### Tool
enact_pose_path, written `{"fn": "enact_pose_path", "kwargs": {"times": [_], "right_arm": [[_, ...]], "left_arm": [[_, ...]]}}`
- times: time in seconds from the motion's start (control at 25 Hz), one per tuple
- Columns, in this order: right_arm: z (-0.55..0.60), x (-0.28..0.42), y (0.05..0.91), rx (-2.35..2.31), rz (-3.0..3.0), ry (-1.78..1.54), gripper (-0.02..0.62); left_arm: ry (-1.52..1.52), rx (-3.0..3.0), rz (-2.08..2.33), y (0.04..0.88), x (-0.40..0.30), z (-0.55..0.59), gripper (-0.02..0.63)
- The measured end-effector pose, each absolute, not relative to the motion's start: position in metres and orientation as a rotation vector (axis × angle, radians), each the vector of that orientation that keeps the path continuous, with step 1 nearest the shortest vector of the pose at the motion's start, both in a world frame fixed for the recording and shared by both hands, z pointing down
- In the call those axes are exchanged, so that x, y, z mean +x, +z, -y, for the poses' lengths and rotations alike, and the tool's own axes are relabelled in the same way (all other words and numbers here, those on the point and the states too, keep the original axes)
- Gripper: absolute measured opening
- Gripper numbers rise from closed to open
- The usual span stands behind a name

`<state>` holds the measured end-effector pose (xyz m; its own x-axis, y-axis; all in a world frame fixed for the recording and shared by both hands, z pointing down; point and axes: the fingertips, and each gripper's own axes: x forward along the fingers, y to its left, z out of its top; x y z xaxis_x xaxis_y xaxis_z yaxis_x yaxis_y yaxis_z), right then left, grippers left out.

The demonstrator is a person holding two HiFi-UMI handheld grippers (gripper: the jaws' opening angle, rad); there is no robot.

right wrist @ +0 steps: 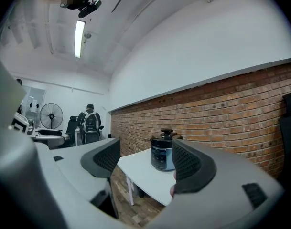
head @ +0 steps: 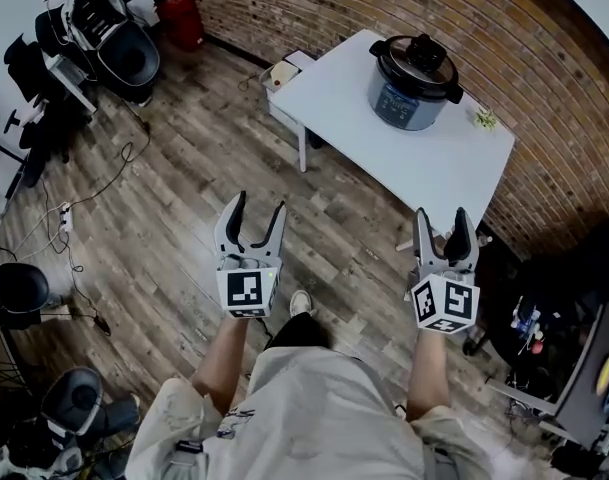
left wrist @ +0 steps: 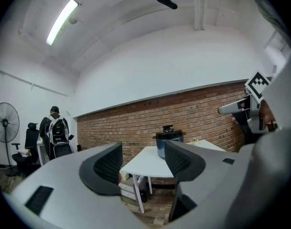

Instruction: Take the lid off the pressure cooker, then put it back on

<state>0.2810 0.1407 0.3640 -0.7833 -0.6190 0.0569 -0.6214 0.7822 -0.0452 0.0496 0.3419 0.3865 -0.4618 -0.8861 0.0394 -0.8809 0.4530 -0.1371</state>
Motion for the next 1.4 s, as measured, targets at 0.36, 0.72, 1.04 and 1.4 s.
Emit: {"fn": "enact_pose_path", "kwargs": {"times": [0.36, 0.72, 1.04, 1.4], "right_arm": [[-0.120, 0.208, 0.363, 1.074, 2.878, 0.073, 0.337], [-0.094, 0.197, 0.358, 1.175, 2.846, 0.033, 0.337], [-0.043, 0.185, 0.365, 1.231, 2.860, 0.041, 0.337], [0.048, 0.171, 0.370, 1.378, 2.850, 0.115, 0.337]], "left_arm": [[-0.175, -1.697, -2.636, 0.398, -0.033, -0.307, 0.295], [-0.140, -1.785, -2.549, 0.394, -0.058, -0.260, 0.295], [-0.189, -1.831, -2.494, 0.399, -0.075, -0.197, 0.293], [-0.248, -1.926, -2.381, 0.386, -0.103, -0.095, 0.293]]}}
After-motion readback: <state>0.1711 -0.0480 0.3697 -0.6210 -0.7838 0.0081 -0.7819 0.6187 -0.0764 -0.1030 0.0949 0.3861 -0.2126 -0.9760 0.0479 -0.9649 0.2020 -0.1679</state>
